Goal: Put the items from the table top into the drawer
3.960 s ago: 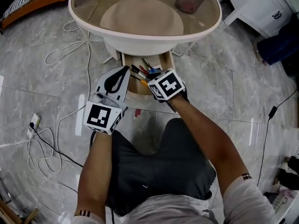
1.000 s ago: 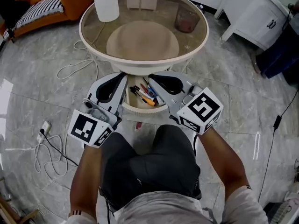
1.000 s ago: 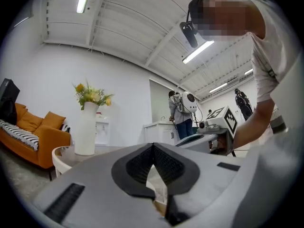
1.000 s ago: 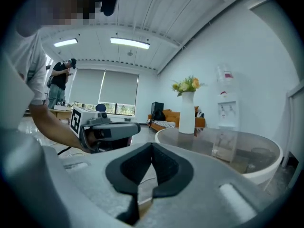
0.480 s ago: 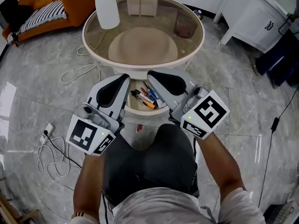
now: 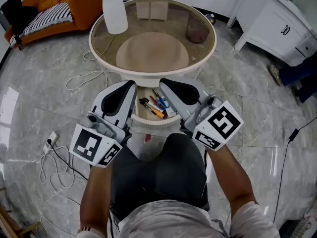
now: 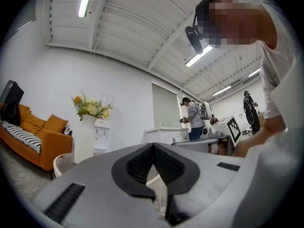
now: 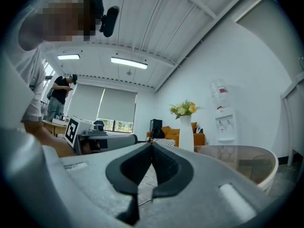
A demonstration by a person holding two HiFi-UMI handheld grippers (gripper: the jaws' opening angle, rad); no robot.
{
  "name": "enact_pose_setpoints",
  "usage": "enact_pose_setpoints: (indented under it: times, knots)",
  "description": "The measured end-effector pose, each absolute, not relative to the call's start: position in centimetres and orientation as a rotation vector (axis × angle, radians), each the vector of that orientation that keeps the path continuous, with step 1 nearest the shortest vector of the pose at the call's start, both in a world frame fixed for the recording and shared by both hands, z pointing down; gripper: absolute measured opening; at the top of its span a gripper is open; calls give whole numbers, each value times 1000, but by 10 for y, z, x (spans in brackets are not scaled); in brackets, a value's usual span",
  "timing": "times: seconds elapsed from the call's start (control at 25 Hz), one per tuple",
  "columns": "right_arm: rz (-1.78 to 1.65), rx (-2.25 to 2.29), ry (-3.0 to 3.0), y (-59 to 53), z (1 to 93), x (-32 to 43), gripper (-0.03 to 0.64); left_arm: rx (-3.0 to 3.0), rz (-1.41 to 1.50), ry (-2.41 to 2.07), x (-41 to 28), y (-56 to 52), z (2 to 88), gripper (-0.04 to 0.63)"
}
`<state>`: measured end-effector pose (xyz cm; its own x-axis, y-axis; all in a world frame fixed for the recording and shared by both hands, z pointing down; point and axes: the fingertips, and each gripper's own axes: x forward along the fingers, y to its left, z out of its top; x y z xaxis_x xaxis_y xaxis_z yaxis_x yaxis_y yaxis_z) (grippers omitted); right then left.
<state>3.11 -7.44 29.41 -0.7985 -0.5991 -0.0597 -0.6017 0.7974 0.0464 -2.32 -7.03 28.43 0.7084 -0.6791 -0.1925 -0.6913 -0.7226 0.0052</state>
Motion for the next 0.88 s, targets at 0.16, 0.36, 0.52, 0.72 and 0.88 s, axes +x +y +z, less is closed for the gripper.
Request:
enact_pose_setpoints:
  times: [0.16, 0.36, 0.52, 0.72, 0.88]
  knots:
    - [125, -980, 2941, -75, 290, 32, 2, -2849, 285, 1118, -18, -73, 284, 0]
    - [137, -1003, 2929, -76, 272, 33, 2, -2850, 308, 1110, -18, -75, 264, 0]
    - [164, -1000, 2947, -75, 230, 27, 0, -2839, 282, 1083, -14, -75, 219, 0]
    - [87, -978, 2964, -62, 156, 17, 2, -2844, 262, 1056, -12, -68, 144, 0]
    - [96, -949, 2951, -51, 92, 14, 1, -2864, 193, 1076, -16, -56, 97, 0]
